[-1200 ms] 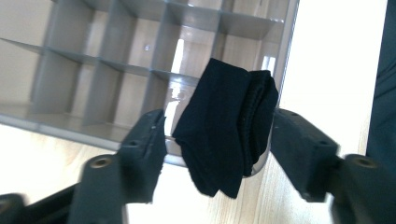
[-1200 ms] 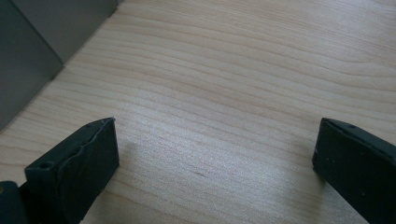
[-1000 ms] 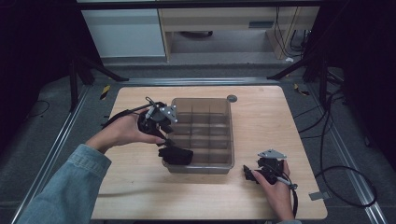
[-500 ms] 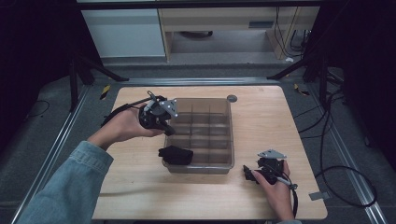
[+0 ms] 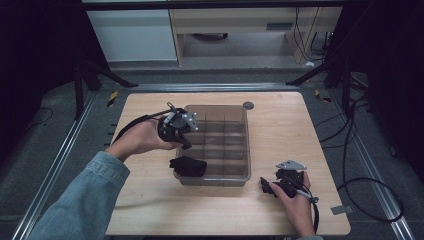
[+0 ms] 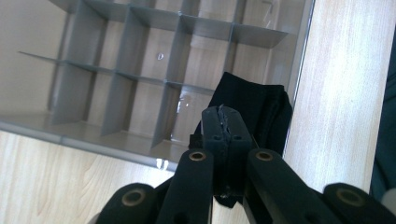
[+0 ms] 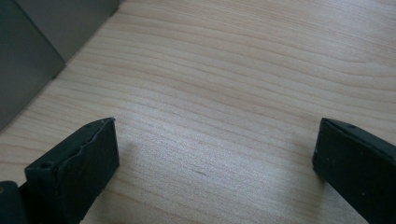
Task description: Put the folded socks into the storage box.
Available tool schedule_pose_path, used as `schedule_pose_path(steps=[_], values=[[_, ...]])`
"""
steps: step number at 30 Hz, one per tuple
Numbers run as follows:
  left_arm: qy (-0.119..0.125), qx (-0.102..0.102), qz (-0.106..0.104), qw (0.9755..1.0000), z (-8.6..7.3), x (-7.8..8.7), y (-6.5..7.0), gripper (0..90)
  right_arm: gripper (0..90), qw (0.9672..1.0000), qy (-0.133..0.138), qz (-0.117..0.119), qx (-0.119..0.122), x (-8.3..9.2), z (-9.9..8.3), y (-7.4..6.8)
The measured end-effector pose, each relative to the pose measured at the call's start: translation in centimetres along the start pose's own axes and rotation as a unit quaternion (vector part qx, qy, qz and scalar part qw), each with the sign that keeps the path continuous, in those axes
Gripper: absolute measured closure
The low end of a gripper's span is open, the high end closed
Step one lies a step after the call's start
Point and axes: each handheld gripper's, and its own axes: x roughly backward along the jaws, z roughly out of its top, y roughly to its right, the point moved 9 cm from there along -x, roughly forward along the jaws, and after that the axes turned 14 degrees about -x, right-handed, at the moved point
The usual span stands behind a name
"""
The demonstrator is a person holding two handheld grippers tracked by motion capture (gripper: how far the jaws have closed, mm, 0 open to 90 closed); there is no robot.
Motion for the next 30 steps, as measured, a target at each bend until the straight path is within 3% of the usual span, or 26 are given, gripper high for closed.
schedule_pose_path(steps=[16,25,30], values=[[-0.030,-0.005,-0.032,0.9990,-0.9,-4.2,1.6,89.7,0.6,1.0000,0.000,0.001,0.000,0.0,0.0,0.0],[-0.044,-0.014,-0.038,0.9982,-1.2,-6.2,2.5,89.6,0.7,1.0000,0.000,0.003,0.000,0.0,0.0,-0.1],[-0.065,-0.014,-0.032,0.9973,-1.7,-7.2,2.6,89.6,0.7,1.0000,0.000,0.003,0.000,0.0,0.0,-0.1]])
